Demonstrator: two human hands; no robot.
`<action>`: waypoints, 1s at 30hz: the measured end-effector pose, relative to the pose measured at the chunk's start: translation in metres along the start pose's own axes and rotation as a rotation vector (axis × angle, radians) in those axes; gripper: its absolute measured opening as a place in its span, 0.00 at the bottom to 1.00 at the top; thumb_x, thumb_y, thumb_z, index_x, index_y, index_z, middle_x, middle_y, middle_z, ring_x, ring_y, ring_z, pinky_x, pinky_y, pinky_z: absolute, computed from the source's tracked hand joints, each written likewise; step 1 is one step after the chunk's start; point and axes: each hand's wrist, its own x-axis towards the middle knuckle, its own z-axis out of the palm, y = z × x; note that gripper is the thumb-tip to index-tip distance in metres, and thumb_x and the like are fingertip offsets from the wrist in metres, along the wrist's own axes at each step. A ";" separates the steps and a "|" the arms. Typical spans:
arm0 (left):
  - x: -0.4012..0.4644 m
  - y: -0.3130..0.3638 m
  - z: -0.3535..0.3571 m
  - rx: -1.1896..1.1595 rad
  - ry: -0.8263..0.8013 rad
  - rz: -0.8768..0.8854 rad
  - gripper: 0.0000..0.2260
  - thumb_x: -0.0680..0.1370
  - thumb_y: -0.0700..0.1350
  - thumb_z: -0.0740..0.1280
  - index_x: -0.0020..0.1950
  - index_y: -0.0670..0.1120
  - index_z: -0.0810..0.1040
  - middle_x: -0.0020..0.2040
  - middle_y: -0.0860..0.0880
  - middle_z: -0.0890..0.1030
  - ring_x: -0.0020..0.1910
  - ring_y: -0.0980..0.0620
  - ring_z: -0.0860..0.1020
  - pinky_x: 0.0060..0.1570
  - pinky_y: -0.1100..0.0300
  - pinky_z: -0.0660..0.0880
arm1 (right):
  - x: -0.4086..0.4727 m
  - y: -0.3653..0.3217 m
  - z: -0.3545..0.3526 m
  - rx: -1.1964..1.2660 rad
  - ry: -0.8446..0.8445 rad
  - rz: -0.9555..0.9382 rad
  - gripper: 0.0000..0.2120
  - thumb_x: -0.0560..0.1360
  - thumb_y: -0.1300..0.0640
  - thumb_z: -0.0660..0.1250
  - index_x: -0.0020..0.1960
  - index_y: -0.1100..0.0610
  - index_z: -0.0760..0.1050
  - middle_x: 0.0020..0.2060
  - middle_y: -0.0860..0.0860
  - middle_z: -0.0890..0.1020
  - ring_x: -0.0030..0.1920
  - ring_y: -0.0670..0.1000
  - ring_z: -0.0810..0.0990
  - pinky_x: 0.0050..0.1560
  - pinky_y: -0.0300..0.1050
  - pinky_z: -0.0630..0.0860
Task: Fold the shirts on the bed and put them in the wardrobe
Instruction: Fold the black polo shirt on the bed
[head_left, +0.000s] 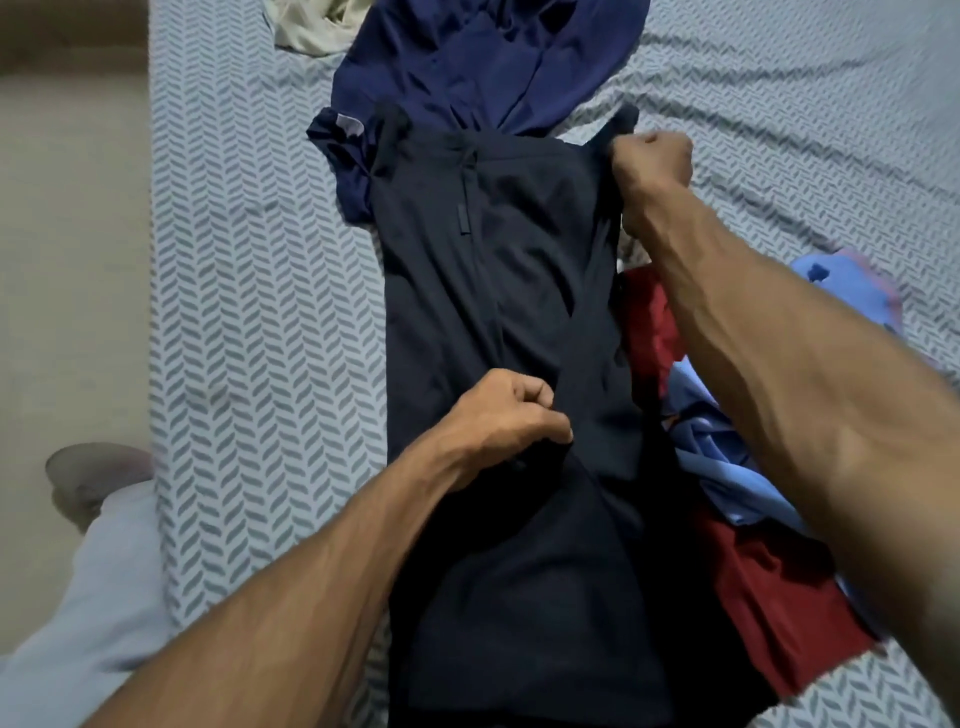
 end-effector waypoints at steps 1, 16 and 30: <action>-0.002 0.001 -0.002 -0.055 -0.021 0.009 0.11 0.72 0.39 0.72 0.35 0.44 0.71 0.28 0.49 0.71 0.25 0.54 0.69 0.26 0.62 0.68 | -0.004 -0.008 0.002 -0.011 0.007 -0.073 0.15 0.72 0.51 0.66 0.30 0.55 0.67 0.27 0.46 0.72 0.30 0.47 0.72 0.37 0.43 0.70; -0.009 -0.005 0.003 -0.019 0.101 0.038 0.22 0.73 0.43 0.73 0.25 0.47 0.64 0.22 0.51 0.65 0.21 0.54 0.63 0.24 0.63 0.63 | -0.038 0.006 0.054 -0.034 -0.631 -0.328 0.28 0.66 0.60 0.63 0.66 0.56 0.77 0.60 0.51 0.82 0.62 0.51 0.80 0.67 0.53 0.75; -0.095 -0.038 0.013 0.517 0.598 -0.051 0.19 0.69 0.59 0.78 0.52 0.50 0.78 0.47 0.52 0.82 0.48 0.50 0.79 0.48 0.56 0.75 | -0.229 0.177 -0.185 -0.272 -0.434 -0.820 0.19 0.68 0.48 0.70 0.58 0.52 0.77 0.46 0.47 0.77 0.46 0.50 0.76 0.54 0.50 0.76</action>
